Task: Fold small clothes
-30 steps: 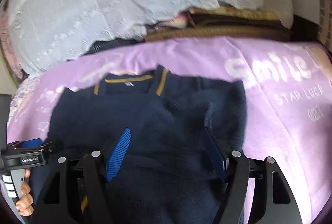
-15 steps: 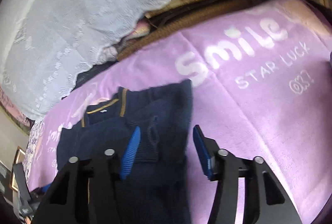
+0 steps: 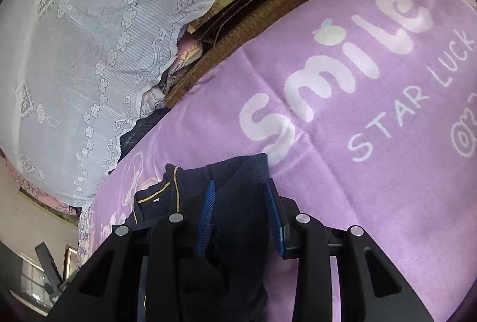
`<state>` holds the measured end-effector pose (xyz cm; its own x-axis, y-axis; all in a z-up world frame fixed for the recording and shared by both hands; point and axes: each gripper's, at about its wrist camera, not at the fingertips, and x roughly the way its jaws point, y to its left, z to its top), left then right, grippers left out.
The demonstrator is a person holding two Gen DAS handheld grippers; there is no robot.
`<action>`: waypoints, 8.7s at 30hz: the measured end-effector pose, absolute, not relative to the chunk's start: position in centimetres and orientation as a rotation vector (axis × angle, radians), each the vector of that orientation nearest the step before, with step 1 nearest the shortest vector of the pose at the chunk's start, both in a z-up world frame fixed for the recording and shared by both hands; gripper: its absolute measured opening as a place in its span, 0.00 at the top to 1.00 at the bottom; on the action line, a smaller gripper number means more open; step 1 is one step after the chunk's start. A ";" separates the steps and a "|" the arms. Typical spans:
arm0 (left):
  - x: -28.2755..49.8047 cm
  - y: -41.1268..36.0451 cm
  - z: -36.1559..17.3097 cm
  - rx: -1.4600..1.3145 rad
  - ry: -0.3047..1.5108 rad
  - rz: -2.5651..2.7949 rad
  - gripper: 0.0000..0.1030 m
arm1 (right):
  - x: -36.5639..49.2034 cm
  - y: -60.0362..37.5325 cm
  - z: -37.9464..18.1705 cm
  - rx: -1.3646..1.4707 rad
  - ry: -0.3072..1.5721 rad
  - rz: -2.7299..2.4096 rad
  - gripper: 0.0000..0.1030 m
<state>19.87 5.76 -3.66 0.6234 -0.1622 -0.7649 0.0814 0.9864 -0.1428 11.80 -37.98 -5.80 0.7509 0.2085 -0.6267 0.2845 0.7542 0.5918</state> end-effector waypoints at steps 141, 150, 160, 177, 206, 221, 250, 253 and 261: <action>-5.2 13.1 -10.2 -0.358 1.067 -0.505 0.78 | -16.9 -27.1 -7.5 0.671 0.858 0.326 0.53; -4.4 13.7 -10.0 -0.465 1.054 -0.617 0.63 | -17.1 -27.3 -7.6 0.687 0.851 0.346 0.50; -2.9 11.5 -9.7 -0.425 1.061 -0.655 0.48 | -17.1 -27.0 -7.6 0.676 0.849 0.352 0.46; -3.6 10.4 -10.6 -0.348 1.113 -0.641 0.79 | -15.9 -26.3 -8.1 0.684 0.918 0.353 0.89; 1.7 9.0 -2.6 -0.323 0.920 -0.529 0.93 | -8.8 -28.1 -1.0 0.708 0.705 0.368 0.90; 6.9 7.1 0.3 -0.370 0.836 -0.522 0.93 | -2.6 -29.3 1.0 0.727 0.652 0.377 0.90; 17.7 4.0 -1.1 -0.411 0.820 -0.450 0.93 | 10.7 -30.5 -1.6 0.789 0.648 0.343 0.90; 18.9 4.0 -2.2 -0.415 0.839 -0.429 0.93 | 12.0 -30.9 -2.4 0.793 0.654 0.328 0.90; 22.4 4.0 -5.8 -0.413 0.918 -0.329 0.92 | 14.7 -32.6 -5.8 0.826 0.687 0.231 0.85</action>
